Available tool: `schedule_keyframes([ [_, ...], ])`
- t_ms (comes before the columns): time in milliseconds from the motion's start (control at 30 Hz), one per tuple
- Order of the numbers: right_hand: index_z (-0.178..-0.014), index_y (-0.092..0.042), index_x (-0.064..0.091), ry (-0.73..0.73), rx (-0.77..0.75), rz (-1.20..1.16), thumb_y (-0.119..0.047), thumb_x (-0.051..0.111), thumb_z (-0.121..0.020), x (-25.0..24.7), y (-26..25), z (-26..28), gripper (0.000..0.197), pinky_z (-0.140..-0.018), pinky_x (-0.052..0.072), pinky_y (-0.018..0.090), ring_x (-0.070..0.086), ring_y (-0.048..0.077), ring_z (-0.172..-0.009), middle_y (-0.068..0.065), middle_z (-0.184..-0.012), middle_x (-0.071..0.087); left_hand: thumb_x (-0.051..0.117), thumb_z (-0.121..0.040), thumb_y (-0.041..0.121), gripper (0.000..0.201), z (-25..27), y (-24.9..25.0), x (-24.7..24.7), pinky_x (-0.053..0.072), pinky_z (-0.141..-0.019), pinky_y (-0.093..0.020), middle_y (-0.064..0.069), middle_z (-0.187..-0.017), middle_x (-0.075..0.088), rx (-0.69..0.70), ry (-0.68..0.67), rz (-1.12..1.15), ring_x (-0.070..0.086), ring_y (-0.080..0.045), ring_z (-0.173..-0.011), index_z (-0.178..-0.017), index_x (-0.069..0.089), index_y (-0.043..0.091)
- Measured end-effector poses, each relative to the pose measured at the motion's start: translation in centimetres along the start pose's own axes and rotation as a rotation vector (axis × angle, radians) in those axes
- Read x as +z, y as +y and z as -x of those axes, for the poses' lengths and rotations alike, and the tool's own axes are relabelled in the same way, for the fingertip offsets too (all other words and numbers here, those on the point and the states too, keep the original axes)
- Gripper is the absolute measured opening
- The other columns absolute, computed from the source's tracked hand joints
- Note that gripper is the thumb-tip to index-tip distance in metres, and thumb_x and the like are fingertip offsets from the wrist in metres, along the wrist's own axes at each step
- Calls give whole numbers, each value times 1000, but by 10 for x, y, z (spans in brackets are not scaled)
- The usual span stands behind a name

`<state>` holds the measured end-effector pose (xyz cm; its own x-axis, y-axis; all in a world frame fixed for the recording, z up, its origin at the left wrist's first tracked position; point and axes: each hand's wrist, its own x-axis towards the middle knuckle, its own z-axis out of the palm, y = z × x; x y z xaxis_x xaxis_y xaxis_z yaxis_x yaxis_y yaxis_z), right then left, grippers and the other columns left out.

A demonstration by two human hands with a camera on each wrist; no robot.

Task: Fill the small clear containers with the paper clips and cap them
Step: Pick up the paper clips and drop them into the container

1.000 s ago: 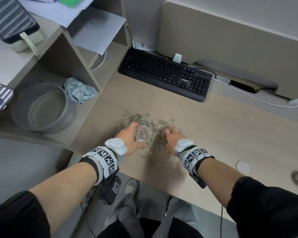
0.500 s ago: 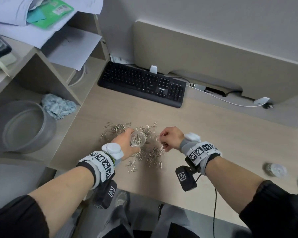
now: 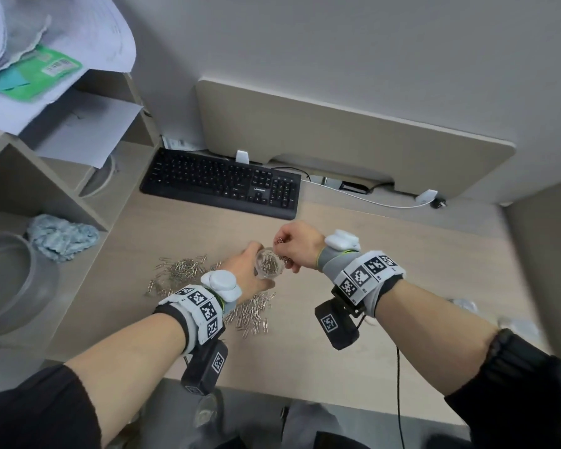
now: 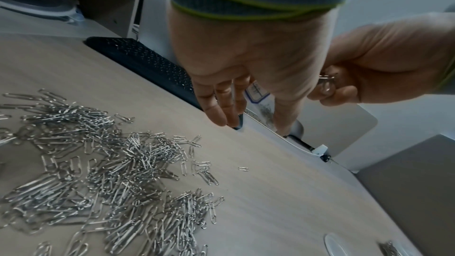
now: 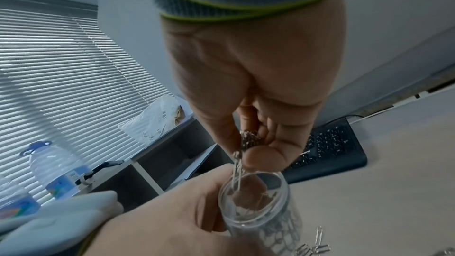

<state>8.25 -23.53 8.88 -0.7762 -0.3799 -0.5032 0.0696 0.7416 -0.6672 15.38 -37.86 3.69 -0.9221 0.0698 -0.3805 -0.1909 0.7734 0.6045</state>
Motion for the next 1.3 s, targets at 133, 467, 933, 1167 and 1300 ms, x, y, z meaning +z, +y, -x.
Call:
schedule_keyframes([
  [133,-91,-9,61,-23,-7,107,-11,59,-89,-2,-5,5,3,-54,54,37,61,27,-51,8,-64,63,78,-74,39,62,-1,7,5,42,-64,-29,2,-100,62,-11,-1,16,60,-21,-81,-121,41,21],
  [467,-89,-14,59,-1,-35,148,-8,54,-92,-5,4,2,8,-44,47,26,61,20,-47,7,-64,64,79,-71,42,63,-7,12,11,53,-76,-36,0,-101,66,-12,7,55,63,-23,-88,-120,44,23],
  [933,-90,-12,62,-7,-91,99,-10,57,-91,-1,4,-1,6,-56,51,29,59,20,-51,17,-71,70,77,-72,38,60,-11,6,9,46,-62,-31,-1,-97,65,-31,28,57,61,-22,-80,-118,43,21],
  [1167,-87,-10,62,1,-107,22,-7,55,-90,2,-7,-6,9,-58,54,32,61,21,-53,17,-69,69,75,-74,38,64,-7,-4,3,43,-55,-28,-1,-99,63,-50,29,63,59,-19,-73,-124,39,20],
  [1300,-86,-6,61,34,-76,-4,-3,51,-88,2,0,-15,11,-51,50,28,62,21,-55,13,-74,68,76,-73,40,67,-1,-19,-1,53,-73,-36,0,-98,65,-92,53,37,63,-22,-81,-127,40,23],
])
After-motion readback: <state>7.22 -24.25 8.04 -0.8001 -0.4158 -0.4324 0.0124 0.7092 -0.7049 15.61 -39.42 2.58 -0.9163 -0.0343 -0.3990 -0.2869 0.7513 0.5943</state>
